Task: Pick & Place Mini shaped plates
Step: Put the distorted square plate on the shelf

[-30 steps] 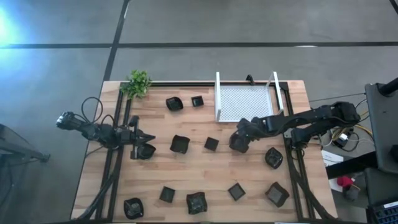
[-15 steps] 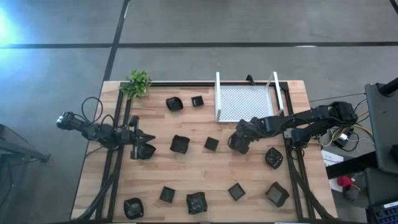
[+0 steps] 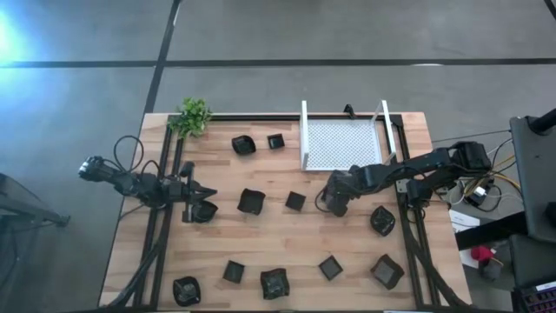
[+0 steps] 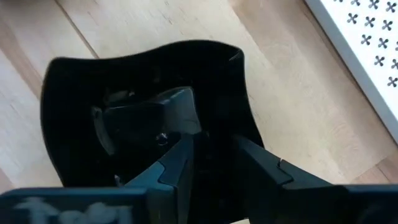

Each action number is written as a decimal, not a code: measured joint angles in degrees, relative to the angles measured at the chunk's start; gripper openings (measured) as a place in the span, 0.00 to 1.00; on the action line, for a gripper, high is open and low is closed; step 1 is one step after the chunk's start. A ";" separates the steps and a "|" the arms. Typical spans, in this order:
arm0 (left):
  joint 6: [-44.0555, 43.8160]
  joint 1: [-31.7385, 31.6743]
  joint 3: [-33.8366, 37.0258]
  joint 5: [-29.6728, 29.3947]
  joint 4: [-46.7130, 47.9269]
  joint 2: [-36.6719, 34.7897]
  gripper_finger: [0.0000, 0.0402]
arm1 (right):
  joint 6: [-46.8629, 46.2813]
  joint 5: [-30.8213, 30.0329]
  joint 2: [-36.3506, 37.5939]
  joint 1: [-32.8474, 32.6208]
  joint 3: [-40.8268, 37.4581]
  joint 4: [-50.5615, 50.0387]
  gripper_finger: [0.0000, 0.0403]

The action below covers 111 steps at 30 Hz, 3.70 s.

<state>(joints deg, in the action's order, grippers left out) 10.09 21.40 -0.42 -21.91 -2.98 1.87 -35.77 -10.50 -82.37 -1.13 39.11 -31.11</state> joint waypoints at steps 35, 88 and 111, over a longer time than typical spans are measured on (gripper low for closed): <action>-0.02 -0.02 0.01 -0.02 0.00 0.00 0.00 | 1.72 1.46 8.53 0.03 -0.02 -0.12 0.02; 0.00 -0.02 0.01 0.00 0.00 0.00 0.00 | 2.73 1.65 5.35 3.82 -3.30 0.15 0.28; 0.00 -0.02 0.01 -0.02 0.00 0.00 0.00 | 2.71 1.99 8.25 3.78 -2.57 -0.66 0.02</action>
<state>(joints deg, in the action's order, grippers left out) 10.09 21.39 -0.40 -21.93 -2.98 1.87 -33.06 -8.51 -74.12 2.66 36.54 -31.77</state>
